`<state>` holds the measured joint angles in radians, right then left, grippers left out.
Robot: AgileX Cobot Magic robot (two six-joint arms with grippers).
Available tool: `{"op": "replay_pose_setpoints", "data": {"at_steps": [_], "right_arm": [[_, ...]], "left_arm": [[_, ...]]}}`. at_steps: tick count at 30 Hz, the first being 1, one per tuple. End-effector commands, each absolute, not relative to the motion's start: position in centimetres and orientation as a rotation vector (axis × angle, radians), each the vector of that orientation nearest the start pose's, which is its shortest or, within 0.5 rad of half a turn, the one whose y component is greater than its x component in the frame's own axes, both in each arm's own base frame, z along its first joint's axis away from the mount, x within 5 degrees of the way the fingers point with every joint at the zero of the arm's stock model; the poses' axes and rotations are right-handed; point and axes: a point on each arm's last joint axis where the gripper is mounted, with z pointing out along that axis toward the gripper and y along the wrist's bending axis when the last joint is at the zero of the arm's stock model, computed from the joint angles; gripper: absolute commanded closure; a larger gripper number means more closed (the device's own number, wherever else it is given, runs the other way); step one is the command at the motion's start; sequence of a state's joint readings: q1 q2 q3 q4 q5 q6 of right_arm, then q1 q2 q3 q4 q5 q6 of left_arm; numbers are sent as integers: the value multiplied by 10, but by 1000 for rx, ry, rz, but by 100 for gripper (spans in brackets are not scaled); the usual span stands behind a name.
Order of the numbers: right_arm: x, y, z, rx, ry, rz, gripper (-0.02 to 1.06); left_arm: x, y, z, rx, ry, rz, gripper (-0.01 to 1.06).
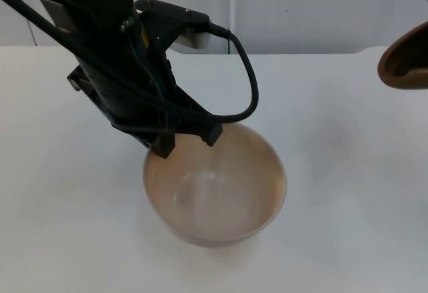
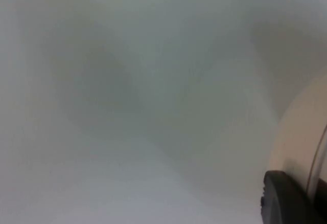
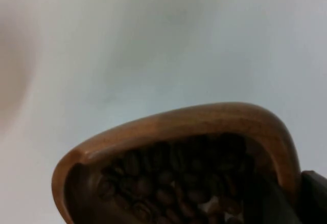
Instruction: Pick up the bowl with the left hand and pour the coffee beans from the cup into the bowl with the right hand.
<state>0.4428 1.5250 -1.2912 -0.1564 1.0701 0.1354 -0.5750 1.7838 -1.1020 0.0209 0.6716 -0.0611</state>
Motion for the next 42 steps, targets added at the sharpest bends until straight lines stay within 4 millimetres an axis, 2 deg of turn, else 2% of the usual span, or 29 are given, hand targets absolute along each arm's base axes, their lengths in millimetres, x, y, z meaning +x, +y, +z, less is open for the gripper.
{"op": "replay_pose_setpoints", "data": {"at_steps": [1, 11, 17, 24, 29, 34, 42], "right_arm": [[282, 121, 313, -486, 2710, -24, 105], [280, 131, 308, -508, 2751, 1, 105], [281, 172, 303, -665, 2742, 2, 105], [288, 197, 299, -716, 2737, -85, 105], [291, 227, 296, -775, 2707, -131, 105], [287, 240, 296, -821, 2675, -196, 105], [283, 247, 298, -827, 2610, -292, 105]], "left_arm": [[288, -188, 185, 730, 2739, -136, 105], [288, -188, 185, 728, 2740, -138, 105], [288, -188, 185, 728, 2740, -138, 105], [288, -188, 185, 728, 2740, -138, 105], [288, -188, 185, 728, 2740, -138, 105], [288, -188, 185, 728, 2740, -138, 105], [288, -188, 185, 728, 2740, -138, 105]]}}
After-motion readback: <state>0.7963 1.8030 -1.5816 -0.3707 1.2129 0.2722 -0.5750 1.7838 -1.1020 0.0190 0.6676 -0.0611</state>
